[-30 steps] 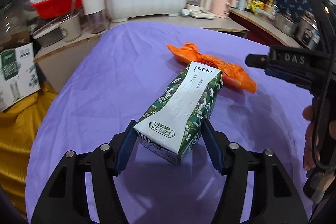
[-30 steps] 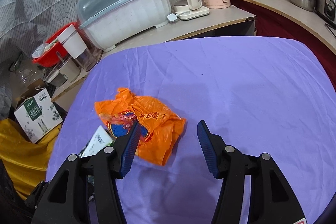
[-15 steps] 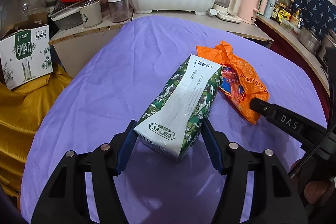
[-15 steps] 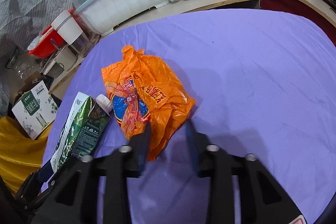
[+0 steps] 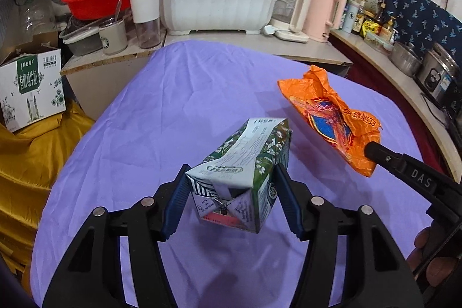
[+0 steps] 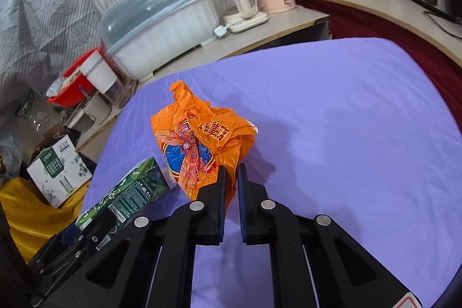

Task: Collect trash
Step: 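Lift and carry the carton and orange wrapper over the bin with both grippers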

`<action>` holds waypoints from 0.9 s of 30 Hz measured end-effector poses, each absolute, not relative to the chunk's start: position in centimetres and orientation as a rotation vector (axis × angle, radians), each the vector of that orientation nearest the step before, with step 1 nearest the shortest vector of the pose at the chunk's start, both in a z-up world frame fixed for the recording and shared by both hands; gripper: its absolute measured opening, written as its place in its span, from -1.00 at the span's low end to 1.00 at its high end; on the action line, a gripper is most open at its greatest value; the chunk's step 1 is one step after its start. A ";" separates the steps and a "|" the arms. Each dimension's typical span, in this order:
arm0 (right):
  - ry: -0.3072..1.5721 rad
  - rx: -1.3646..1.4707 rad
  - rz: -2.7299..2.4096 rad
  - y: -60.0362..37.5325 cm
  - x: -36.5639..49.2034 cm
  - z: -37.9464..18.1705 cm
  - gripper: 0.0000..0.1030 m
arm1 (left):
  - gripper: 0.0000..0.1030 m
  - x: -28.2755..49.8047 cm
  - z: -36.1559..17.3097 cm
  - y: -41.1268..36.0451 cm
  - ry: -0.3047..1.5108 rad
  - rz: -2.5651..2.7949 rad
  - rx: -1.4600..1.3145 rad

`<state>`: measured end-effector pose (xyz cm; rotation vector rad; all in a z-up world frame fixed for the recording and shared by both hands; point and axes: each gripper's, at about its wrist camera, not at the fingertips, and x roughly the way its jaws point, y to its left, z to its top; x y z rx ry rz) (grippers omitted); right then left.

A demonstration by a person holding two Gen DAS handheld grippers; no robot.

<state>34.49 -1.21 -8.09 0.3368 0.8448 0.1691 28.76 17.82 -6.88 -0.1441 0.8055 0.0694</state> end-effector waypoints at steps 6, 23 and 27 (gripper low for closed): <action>0.791 0.375 0.104 -5.8 30.9 -5.4 -0.85 | -0.02 27.0 -4.2 14.3 0.777 0.000 -0.130; 0.663 0.480 -0.105 -20.1 18.2 -1.5 -0.85 | -0.05 20.4 1.1 0.4 0.697 -0.252 0.003; 0.633 0.507 -0.185 -24.3 14.6 -1.1 -0.85 | -0.05 19.0 1.9 -3.8 0.686 -0.333 0.034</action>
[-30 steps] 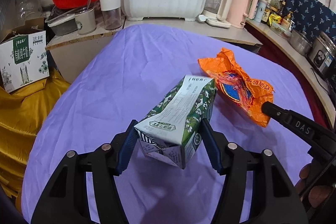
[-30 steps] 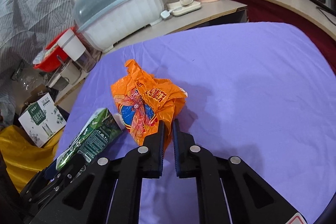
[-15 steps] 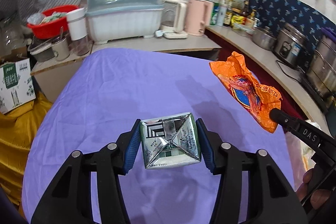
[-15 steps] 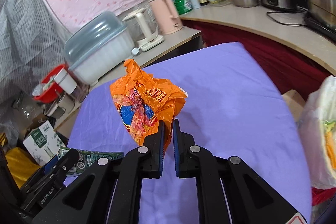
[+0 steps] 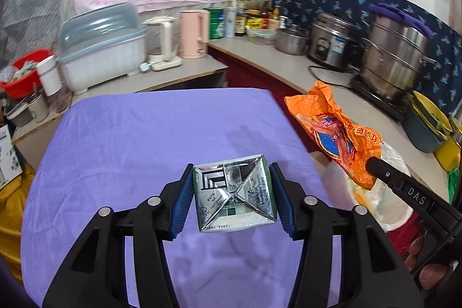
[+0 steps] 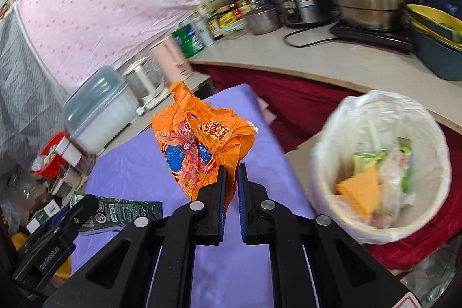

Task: Collect trash
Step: 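Lift and carry the carton and orange wrapper over the bin with both grippers, then open both grippers to drop the carton and wrapper into the bin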

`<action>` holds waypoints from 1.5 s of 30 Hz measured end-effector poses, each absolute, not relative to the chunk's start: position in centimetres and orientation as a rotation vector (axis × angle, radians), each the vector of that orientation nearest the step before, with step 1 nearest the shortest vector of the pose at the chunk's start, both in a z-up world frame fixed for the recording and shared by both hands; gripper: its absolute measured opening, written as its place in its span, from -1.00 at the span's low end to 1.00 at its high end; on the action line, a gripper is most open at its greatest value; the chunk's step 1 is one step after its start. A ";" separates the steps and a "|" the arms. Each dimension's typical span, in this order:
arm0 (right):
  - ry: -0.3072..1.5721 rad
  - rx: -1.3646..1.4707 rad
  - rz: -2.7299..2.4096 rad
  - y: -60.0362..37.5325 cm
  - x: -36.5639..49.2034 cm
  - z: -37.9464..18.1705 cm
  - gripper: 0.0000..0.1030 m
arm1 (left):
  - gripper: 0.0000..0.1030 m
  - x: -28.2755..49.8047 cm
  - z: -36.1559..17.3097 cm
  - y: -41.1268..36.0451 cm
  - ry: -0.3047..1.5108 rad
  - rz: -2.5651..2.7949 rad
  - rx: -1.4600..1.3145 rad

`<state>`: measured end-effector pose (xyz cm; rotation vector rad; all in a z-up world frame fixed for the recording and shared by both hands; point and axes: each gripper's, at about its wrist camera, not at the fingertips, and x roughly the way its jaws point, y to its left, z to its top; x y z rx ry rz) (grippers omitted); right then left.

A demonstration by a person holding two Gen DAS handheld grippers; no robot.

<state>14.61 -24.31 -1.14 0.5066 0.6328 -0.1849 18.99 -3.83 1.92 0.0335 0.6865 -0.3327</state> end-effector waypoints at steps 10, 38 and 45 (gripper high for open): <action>0.573 0.612 -0.394 -35.2 5.5 -2.2 -0.85 | -0.05 16.4 3.4 -13.5 0.668 -0.523 0.095; 0.697 0.614 -0.633 -43.5 1.1 -7.8 -0.85 | -0.04 17.2 0.0 -29.5 0.794 -0.733 0.122; 0.724 0.634 -0.584 -43.4 3.8 -8.5 -0.71 | 0.04 18.7 -1.6 -30.1 0.799 -0.719 0.119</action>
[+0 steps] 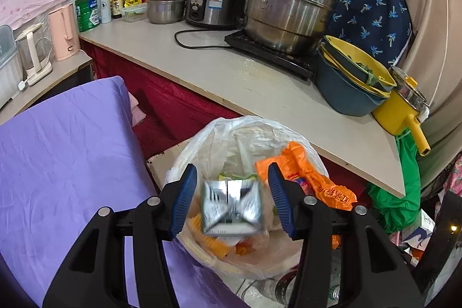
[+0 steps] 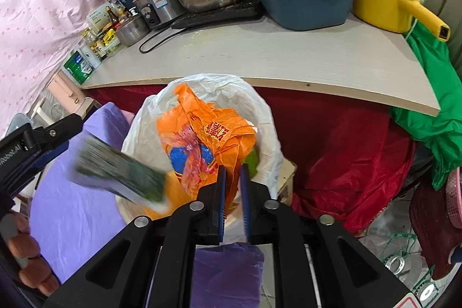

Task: Collect trash
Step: 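Open both grippers to drop the carton and wrapper into the bin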

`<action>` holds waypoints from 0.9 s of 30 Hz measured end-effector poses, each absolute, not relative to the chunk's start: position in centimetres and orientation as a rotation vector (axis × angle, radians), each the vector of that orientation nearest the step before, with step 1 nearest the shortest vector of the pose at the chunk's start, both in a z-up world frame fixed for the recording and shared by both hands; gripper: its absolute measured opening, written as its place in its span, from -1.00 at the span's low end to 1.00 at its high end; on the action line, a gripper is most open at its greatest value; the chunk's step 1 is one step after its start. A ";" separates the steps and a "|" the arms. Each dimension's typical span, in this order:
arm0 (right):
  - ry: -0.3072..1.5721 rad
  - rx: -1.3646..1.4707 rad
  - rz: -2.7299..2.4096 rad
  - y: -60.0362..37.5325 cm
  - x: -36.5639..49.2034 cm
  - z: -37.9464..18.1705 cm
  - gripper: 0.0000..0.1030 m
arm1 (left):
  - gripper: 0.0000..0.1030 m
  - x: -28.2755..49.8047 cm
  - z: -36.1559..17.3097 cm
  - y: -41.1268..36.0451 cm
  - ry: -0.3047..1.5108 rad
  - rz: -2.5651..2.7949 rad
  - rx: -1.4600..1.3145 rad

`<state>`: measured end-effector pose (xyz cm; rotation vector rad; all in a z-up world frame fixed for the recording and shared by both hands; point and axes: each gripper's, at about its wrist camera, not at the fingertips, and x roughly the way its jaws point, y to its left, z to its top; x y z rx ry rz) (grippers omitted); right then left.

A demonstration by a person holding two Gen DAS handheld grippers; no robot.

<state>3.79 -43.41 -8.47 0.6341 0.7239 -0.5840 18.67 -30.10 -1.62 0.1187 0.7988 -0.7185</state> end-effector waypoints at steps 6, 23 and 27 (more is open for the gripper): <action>0.608 0.702 -0.521 -43.4 4.4 -7.0 -0.13 | 0.41 19.4 -1.6 -29.1 0.782 -0.691 0.082; 0.574 0.631 -0.504 -40.8 4.2 -3.4 0.05 | 0.45 17.6 -0.2 -25.7 0.729 -0.600 0.152; 0.575 0.598 -0.498 -39.8 3.9 -2.8 0.13 | 0.46 16.7 0.2 -24.6 0.715 -0.580 0.164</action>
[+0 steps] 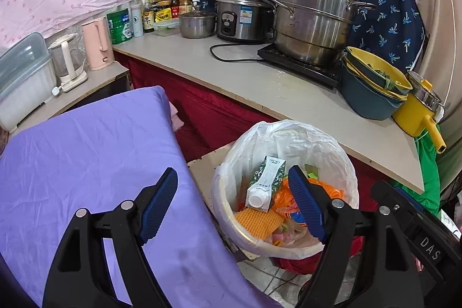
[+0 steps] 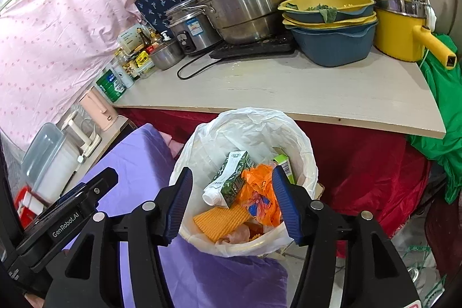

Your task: Collect trash

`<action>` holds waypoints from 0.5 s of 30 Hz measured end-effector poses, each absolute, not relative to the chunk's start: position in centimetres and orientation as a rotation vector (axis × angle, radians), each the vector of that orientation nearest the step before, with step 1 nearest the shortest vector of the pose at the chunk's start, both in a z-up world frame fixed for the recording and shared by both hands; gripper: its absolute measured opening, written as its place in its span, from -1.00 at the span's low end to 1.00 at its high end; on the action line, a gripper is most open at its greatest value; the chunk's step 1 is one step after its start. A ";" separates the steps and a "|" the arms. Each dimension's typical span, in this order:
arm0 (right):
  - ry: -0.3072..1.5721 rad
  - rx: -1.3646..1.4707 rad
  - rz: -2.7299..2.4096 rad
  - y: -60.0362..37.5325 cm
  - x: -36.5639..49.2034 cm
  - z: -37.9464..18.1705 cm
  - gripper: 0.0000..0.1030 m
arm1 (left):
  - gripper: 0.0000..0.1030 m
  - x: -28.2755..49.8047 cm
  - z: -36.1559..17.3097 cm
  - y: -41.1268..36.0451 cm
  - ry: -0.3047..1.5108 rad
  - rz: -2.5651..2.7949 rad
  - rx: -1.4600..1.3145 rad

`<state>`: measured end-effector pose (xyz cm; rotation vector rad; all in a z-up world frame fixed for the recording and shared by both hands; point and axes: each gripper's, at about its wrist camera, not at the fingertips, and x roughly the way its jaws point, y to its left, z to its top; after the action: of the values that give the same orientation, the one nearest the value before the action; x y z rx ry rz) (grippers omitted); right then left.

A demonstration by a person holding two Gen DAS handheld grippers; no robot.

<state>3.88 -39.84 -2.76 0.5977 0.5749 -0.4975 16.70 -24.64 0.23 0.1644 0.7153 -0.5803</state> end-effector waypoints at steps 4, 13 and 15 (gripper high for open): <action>0.567 0.564 -0.499 -38.7 3.3 -1.9 0.25 | 0.48 15.7 0.7 -23.8 0.697 -0.563 0.187; 0.571 0.498 -0.493 -36.1 2.0 -0.8 0.37 | 0.66 13.4 1.6 -21.5 0.673 -0.535 0.208; 0.572 0.481 -0.493 -35.5 1.6 -0.6 0.41 | 0.66 13.0 1.7 -21.0 0.667 -0.525 0.219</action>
<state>1.63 -35.52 -0.57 0.4812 0.5720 -0.4933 12.97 -21.00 1.70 0.2187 0.6669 -0.5249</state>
